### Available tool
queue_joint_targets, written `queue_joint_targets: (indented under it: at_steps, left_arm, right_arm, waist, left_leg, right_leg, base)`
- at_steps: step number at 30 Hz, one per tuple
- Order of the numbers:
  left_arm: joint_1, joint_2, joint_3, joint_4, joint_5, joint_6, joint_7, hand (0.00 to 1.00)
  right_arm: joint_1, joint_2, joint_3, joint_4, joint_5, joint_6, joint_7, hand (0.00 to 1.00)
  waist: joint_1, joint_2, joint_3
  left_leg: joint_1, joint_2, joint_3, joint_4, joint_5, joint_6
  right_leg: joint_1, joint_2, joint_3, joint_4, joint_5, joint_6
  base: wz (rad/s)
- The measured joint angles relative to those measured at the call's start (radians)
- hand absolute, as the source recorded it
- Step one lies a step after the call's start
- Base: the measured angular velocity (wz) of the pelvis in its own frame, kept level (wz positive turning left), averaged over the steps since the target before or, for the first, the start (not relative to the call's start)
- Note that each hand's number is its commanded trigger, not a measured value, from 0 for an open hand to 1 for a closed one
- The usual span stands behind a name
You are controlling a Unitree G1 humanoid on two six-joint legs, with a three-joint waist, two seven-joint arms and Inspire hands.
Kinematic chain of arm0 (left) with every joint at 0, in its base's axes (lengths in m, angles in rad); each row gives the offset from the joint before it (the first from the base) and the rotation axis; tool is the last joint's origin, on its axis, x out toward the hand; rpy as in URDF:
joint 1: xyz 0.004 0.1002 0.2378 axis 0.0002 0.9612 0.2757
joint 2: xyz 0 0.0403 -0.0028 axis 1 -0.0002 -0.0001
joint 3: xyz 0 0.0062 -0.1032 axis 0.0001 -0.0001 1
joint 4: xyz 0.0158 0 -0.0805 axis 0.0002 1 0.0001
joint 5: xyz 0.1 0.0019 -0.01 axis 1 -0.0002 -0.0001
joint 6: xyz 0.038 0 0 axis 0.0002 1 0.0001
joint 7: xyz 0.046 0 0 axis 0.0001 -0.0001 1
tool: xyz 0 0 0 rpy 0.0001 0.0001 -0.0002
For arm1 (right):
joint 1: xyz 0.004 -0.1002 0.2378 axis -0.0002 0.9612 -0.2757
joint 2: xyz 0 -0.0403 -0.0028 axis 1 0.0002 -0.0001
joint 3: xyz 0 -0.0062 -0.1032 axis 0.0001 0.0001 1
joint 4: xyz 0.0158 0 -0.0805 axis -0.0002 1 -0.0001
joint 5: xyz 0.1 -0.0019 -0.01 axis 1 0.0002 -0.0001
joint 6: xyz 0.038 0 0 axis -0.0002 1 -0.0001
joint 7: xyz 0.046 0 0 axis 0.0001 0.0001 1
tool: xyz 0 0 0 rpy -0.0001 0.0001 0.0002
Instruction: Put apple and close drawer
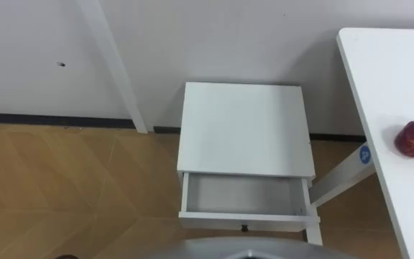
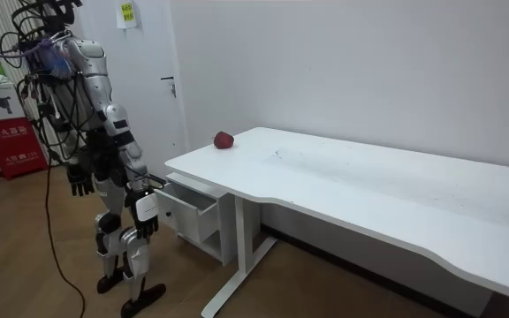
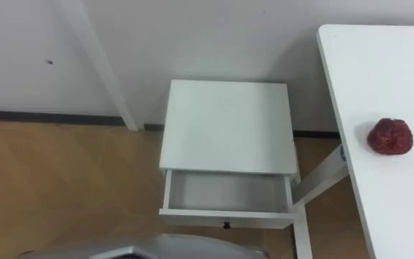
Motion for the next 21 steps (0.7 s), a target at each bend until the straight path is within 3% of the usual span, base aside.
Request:
queue_joint_targets:
  at_steps: [8, 12, 17, 19, 21]
  left_arm:
    - [0.003, -0.001, -0.007, -0.01, -0.001, -0.014, 0.02, 0.0]
    - [0.001, 0.0, 0.012, -0.01, -0.006, -0.026, 0.058, 0.0]
    - [0.004, -0.001, 0.071, -0.015, -0.006, -0.042, 0.076, 0.0]
    - [0.005, -0.001, 0.111, -0.033, -0.001, -0.061, 0.103, 0.0]
    - [0.011, 0.002, 0.145, -0.033, -0.001, -0.069, 0.119, 0.0]
  right_arm:
    - [-0.009, 0.0, -0.001, -0.003, 0.044, -0.01, -0.065, 0.0]
    - [0.009, 0.0, -0.017, -0.001, 0.189, -0.01, -0.11, 0.0]
    - [0.052, 0.003, -0.154, 0.028, 0.448, -0.01, -0.167, 0.0]
    - [0.073, 0.005, -0.323, 0.024, 0.748, -0.034, -0.211, 0.0]
    - [0.063, 0.005, -0.43, 0.012, 0.943, -0.074, -0.225, 0.0]
  waist:
    - [0.002, -0.004, 0.0001]
    - [0.005, -0.006, 0.0003]
    - [-0.006, 0.0, 0.0031]
    - [-0.024, 0.003, 0.0056]
    - [-0.037, 0.005, 0.005]
  left_leg:
    - [-0.005, 0.0, 0.002, -0.001, 0.0, 0.0]
    - [-0.016, 0.0, 0.003, 0.0, 0.0, 0.0]
    - [-0.016, 0.001, 0.008, 0.001, -0.002, 0.001]
    - [-0.016, 0.002, 0.015, -0.002, -0.002, 0.001]
    - [-0.012, 0.005, 0.027, -0.002, -0.003, 0.001]
  right_leg:
    - [-0.007, 0.0, -0.003, 0.001, 0.0, 0.0]
    - [-0.018, -0.001, 0.0, 0.002, 0.0, 0.0]
    - [-0.015, 0.0, 0.002, 0.001, 0.0, 0.0]
    - [-0.017, 0.001, 0.009, 0.004, 0.0, 0.0]
    - [-0.019, 0.003, 0.016, 0.006, 0.0, 0.0]
  base:
    - [0.0]
    - [0.0]
    - [-0.01]
    - [-0.09]
    - [-0.17]
